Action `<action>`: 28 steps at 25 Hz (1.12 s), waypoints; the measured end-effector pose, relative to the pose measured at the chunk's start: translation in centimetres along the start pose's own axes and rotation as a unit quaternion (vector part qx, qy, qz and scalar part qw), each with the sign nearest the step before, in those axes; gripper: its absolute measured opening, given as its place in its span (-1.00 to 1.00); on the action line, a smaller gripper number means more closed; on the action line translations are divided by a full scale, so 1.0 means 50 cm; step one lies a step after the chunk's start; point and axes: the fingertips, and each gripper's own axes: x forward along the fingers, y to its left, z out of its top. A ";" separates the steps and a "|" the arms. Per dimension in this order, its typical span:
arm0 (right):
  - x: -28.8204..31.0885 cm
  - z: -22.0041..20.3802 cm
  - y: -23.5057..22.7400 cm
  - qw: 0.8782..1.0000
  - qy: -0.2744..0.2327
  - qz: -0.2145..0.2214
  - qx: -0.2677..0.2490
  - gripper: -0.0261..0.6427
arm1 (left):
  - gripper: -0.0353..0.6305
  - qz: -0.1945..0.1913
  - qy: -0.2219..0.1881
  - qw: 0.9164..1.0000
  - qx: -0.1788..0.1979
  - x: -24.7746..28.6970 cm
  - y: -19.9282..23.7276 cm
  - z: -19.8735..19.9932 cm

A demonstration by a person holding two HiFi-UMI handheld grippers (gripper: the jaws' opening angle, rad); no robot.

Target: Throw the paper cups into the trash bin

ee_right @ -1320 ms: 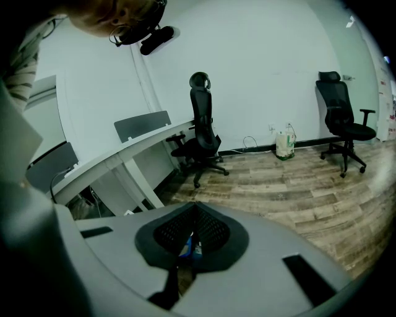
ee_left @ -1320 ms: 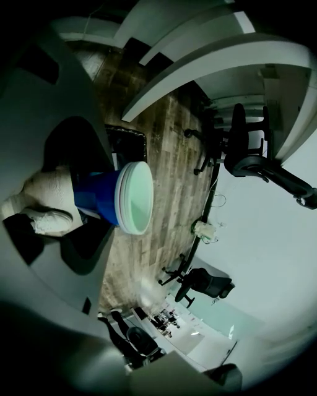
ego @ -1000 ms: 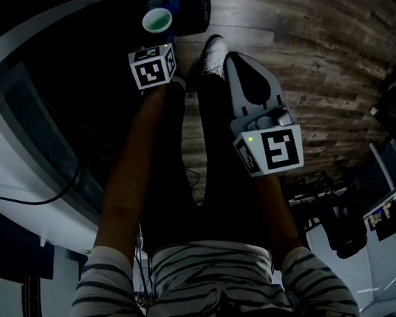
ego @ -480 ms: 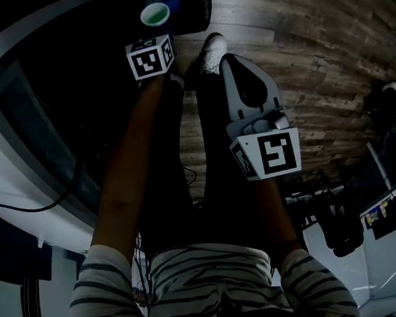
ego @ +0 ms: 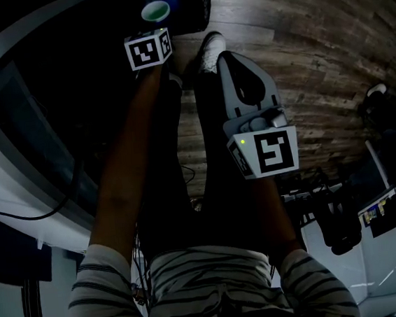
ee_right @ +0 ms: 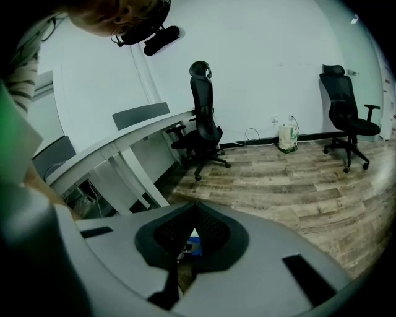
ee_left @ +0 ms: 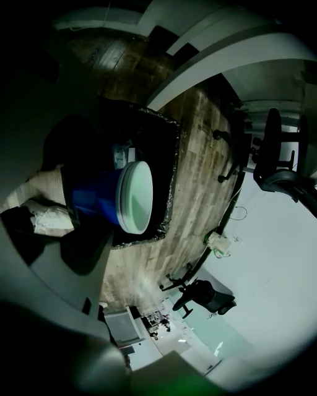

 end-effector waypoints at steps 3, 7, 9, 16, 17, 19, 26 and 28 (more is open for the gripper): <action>0.007 -0.002 -0.001 1.000 0.007 0.001 0.002 -0.87 | -0.09 -0.005 0.015 1.000 -0.009 0.014 0.000 -0.002; 0.018 -0.004 0.001 1.000 0.007 0.003 0.004 -0.87 | -0.09 -0.003 0.026 1.000 -0.014 0.027 0.011 -0.003; 0.021 -0.004 0.004 1.000 0.006 0.004 0.001 -0.87 | -0.09 -0.001 0.028 1.000 -0.013 0.031 0.018 -0.001; 0.024 -0.032 -0.007 1.000 0.023 -0.005 -0.013 -0.87 | -0.09 0.000 0.051 0.999 -0.013 0.055 0.029 -0.017; 0.026 -0.033 -0.009 1.000 0.024 -0.006 -0.012 -0.87 | -0.09 0.000 0.052 0.999 -0.016 0.056 0.030 -0.017; 0.030 -0.029 -0.011 1.000 0.024 -0.008 -0.010 -0.87 | -0.09 0.001 0.054 0.998 -0.024 0.059 0.030 -0.016; 0.038 -0.040 -0.022 0.999 0.031 -0.012 -0.012 -0.87 | -0.09 0.001 0.070 0.997 -0.033 0.073 0.036 -0.022; 0.041 -0.034 -0.021 1.000 0.028 -0.010 -0.009 -0.87 | -0.09 0.004 0.065 0.997 -0.039 0.071 0.035 -0.017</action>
